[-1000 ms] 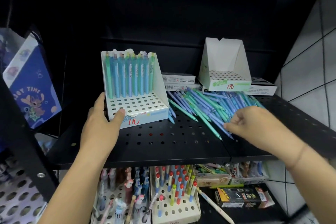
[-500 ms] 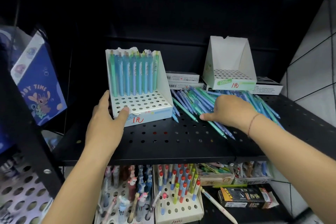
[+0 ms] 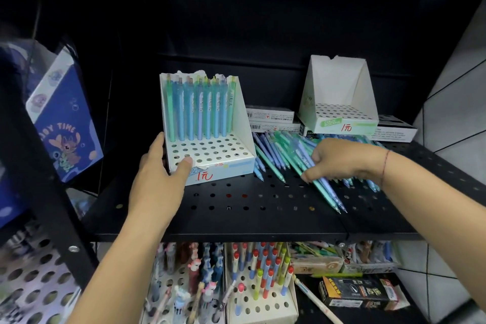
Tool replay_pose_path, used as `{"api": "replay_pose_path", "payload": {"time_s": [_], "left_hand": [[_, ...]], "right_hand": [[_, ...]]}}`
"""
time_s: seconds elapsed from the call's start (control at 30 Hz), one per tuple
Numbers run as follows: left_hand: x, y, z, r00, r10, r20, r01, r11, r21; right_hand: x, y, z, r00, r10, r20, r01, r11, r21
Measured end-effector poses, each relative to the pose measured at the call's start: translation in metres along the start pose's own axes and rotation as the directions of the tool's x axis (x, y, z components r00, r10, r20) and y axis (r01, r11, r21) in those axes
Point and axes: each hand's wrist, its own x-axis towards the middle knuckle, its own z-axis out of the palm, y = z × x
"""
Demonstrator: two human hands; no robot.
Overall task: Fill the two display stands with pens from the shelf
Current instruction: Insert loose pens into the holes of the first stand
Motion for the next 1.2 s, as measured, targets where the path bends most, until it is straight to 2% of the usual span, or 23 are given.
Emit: {"api": "replay_pose_path", "payload": {"time_s": [0.1, 0.23, 0.27, 0.33, 0.37, 0.4, 0.43, 0.5, 0.57, 0.63, 0.73, 0.8, 0.87, 0.9, 1.0, 1.1, 1.2], "left_hand": [[-0.001, 0.000, 0.000, 1.000, -0.001, 0.009, 0.001, 1.000, 0.000], [-0.006, 0.009, 0.001, 0.999, -0.014, -0.052, 0.015, 0.999, 0.029], [-0.010, 0.013, 0.000, 0.992, 0.041, -0.115, -0.035, 0.998, 0.052], [-0.020, 0.025, -0.001, 0.934, 0.265, -0.240, -0.249, 0.964, 0.098], [-0.025, 0.032, -0.001, 0.899, 0.367, -0.241, -0.353, 0.930, 0.100], [-0.028, 0.038, -0.001, 0.886, 0.423, -0.189, -0.416, 0.906, 0.074], [-0.030, 0.044, 0.000, 0.903, 0.419, -0.094, -0.420, 0.908, 0.012], [-0.032, 0.055, 0.004, 0.941, 0.308, 0.143, -0.284, 0.944, -0.166], [-0.032, 0.060, 0.009, 0.928, 0.232, 0.292, -0.144, 0.945, -0.294], [-0.030, 0.061, 0.012, 0.933, 0.193, 0.303, -0.069, 0.924, -0.377], [-0.025, 0.058, 0.012, 0.961, 0.160, 0.226, -0.055, 0.910, -0.410], [-0.021, 0.054, 0.013, 0.974, 0.135, 0.179, -0.058, 0.923, -0.380], [-0.018, 0.049, 0.014, 0.985, 0.116, 0.131, -0.063, 0.934, -0.352], [-0.017, 0.046, 0.015, 0.989, 0.104, 0.105, -0.061, 0.935, -0.350], [-0.017, 0.040, 0.017, 0.998, 0.050, 0.043, -0.030, 0.929, -0.369], [-0.018, 0.037, 0.018, 0.999, 0.032, 0.013, -0.025, 0.931, -0.365], [-0.017, 0.033, 0.017, 1.000, 0.014, 0.024, -0.006, 0.952, -0.305]], "right_hand": [[-0.003, 0.003, -0.008, 1.000, -0.014, 0.001, 0.013, 0.973, 0.231], [-0.006, -0.008, -0.018, 0.992, -0.115, -0.056, 0.127, 0.840, 0.527], [-0.007, -0.015, -0.019, 0.985, -0.153, -0.083, 0.173, 0.800, 0.575], [-0.009, -0.033, -0.019, 0.964, -0.226, -0.141, 0.263, 0.716, 0.647], [-0.010, -0.042, -0.018, 0.950, -0.260, -0.172, 0.305, 0.670, 0.676], [-0.009, -0.052, -0.017, 0.934, -0.297, -0.201, 0.348, 0.620, 0.703], [-0.009, -0.062, -0.016, 0.915, -0.335, -0.227, 0.388, 0.569, 0.726], [-0.008, -0.081, -0.014, 0.869, -0.410, -0.277, 0.462, 0.473, 0.750], [-0.008, -0.097, -0.014, 0.825, -0.463, -0.324, 0.525, 0.419, 0.741], [-0.005, -0.109, -0.014, 0.797, -0.487, -0.356, 0.570, 0.416, 0.708], [0.002, -0.118, -0.012, 0.790, -0.491, -0.367, 0.591, 0.453, 0.667], [0.008, -0.120, -0.015, 0.783, -0.475, -0.403, 0.602, 0.414, 0.682], [0.016, -0.121, -0.023, 0.768, -0.397, -0.502, 0.635, 0.370, 0.678], [0.021, -0.119, -0.028, 0.756, -0.332, -0.565, 0.655, 0.395, 0.644], [0.038, -0.116, -0.038, 0.674, -0.211, -0.708, 0.669, 0.580, 0.465], [0.055, -0.115, -0.038, 0.632, -0.217, -0.744, 0.645, 0.679, 0.350], [0.066, -0.115, -0.033, 0.636, -0.226, -0.738, 0.617, 0.724, 0.309]]}}
